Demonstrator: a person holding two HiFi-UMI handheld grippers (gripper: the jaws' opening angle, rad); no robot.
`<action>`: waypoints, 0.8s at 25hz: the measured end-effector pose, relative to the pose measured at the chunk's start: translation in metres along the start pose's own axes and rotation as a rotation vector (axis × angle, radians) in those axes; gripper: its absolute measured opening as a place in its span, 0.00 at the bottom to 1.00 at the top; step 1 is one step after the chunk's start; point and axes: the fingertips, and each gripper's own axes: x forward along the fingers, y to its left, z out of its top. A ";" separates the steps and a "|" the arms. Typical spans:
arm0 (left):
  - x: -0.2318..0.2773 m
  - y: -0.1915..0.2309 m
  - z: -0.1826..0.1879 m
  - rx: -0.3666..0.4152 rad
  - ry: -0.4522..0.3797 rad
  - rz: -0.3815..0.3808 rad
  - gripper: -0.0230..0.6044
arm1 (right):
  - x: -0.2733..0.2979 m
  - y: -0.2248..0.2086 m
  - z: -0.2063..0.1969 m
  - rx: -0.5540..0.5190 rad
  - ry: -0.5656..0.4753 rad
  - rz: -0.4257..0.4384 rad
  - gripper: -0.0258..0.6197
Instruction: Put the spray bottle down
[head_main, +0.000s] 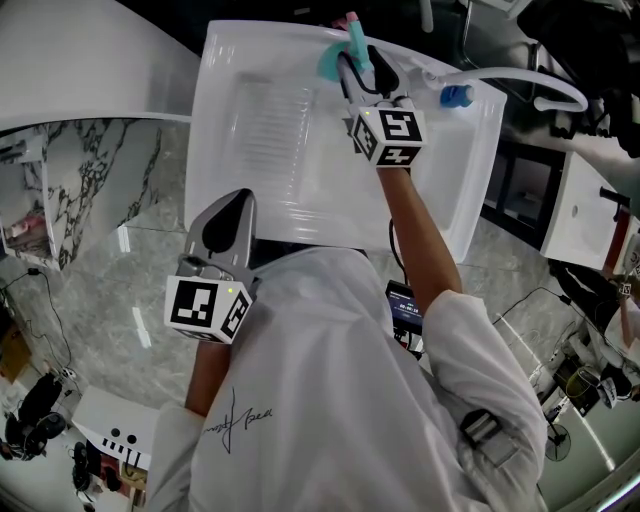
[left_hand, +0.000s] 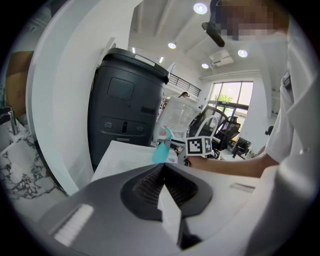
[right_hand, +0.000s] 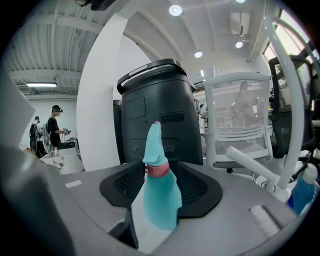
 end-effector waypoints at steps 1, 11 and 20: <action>0.000 0.000 0.000 0.000 -0.002 -0.001 0.12 | -0.001 0.000 0.000 0.002 0.000 0.000 0.30; -0.004 -0.004 0.005 0.011 -0.024 -0.008 0.12 | -0.008 0.002 0.001 0.022 0.009 -0.001 0.30; -0.009 -0.005 0.008 0.018 -0.047 -0.021 0.12 | -0.022 0.003 0.002 0.015 0.019 -0.010 0.30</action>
